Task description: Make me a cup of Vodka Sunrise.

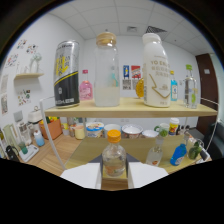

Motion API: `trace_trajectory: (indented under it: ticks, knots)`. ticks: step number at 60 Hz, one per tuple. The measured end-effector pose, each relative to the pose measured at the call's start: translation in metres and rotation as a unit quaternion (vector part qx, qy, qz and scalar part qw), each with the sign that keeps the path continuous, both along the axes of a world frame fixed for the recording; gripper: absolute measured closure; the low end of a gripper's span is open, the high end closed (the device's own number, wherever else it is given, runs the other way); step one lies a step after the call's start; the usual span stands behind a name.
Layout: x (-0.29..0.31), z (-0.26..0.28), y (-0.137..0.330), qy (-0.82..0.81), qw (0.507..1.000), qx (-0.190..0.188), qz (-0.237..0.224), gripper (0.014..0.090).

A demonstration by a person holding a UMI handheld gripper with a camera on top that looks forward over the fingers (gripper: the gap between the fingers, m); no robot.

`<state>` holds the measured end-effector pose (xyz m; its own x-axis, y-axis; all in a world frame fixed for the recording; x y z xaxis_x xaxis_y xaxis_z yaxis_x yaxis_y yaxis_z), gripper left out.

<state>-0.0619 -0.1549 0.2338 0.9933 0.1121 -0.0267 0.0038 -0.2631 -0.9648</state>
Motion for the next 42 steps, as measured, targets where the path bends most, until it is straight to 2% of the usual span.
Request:
trace_trajectory:
  ticks: [6, 18, 42]
  knots:
    - [-0.005, 0.0, -0.021, 0.018, 1.0, 0.003, 0.008, 0.0696]
    - [-0.009, -0.062, -0.05, 0.035, 0.999, -0.041, 0.002, 0.0698]
    - [-0.001, -0.187, -0.042, 0.002, 0.992, -0.126, -0.029, 0.0698]
